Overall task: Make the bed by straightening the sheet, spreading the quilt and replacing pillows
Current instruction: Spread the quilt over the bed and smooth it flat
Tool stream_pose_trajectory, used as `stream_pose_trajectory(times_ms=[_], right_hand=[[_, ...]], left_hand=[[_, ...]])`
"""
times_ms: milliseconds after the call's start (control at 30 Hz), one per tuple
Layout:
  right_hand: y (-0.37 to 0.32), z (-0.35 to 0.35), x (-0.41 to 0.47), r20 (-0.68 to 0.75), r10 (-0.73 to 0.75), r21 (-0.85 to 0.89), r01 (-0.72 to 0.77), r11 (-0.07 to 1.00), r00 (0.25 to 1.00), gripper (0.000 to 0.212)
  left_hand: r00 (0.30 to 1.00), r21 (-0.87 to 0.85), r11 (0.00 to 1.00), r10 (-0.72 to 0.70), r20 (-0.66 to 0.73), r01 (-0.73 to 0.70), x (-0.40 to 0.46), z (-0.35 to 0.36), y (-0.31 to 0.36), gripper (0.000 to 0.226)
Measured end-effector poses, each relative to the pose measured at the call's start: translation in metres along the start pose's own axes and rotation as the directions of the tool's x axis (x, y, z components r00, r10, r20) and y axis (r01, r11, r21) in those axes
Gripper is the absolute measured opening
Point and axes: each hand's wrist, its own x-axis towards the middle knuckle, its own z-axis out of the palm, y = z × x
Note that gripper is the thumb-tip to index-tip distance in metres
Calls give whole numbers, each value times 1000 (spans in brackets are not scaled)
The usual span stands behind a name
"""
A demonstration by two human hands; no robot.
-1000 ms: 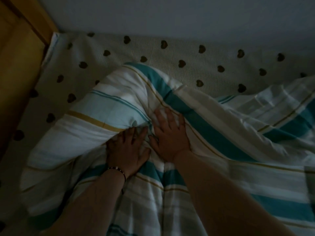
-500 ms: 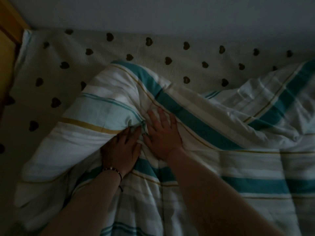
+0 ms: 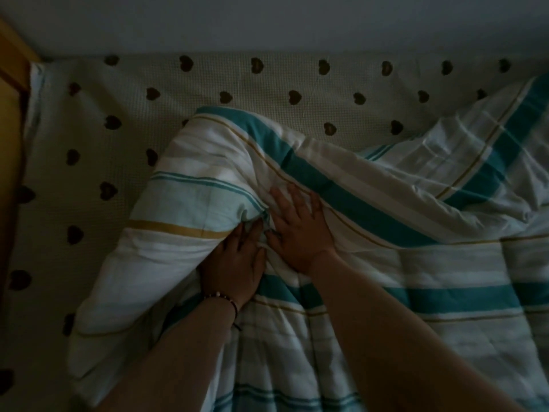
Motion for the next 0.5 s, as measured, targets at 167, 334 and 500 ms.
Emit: stream_pose_trajectory(times_ms=[167,334,500], right_hand=[[2,3,-1,-32,-14,10,14,1000,999,67],[5,2,3,2,-47,33,47,998,999,65],[5,-7,1,48,-64,40,62,997,997,67]], left_hand=[[1000,36,999,8,14,-9,-8,-4,0,53],[999,89,996,-9,47,4,-8,-9,2,55],[998,187,981,53,31,-58,1,-21,7,55]])
